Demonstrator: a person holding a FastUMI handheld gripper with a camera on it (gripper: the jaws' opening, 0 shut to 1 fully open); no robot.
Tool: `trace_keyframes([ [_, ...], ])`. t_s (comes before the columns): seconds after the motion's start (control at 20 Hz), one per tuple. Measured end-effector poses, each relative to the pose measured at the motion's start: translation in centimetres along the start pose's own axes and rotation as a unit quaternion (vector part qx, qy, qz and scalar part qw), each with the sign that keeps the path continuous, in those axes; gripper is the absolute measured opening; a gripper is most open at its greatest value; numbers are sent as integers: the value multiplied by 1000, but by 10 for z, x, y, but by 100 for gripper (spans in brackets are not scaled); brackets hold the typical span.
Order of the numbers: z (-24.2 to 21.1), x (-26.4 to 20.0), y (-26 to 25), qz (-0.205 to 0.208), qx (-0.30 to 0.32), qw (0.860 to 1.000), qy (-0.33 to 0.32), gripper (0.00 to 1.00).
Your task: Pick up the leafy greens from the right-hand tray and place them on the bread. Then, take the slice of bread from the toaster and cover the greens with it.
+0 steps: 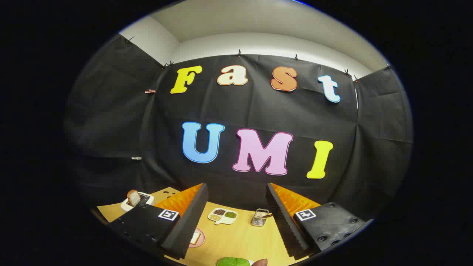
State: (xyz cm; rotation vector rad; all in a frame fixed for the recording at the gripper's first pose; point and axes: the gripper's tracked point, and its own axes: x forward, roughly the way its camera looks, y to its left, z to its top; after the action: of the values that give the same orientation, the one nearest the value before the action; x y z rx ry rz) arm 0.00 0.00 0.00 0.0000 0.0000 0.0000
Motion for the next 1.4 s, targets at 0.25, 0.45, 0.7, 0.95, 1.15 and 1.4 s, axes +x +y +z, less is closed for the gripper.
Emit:
trace_keyframes([
  [0.25,-1,0,-2,-3,-2,1000,1,98],
  [0.45,-1,1,-4,-3,-3,1000,1,98],
  [0.7,-1,3,-5,-2,-3,1000,0,98],
  [0.95,-43,-2,-4,24,-16,999,43,98],
  [1.15,-117,-18,0,66,-16,991,114,97],
  [1.4,-230,-44,-2,99,-22,972,210,97],
])
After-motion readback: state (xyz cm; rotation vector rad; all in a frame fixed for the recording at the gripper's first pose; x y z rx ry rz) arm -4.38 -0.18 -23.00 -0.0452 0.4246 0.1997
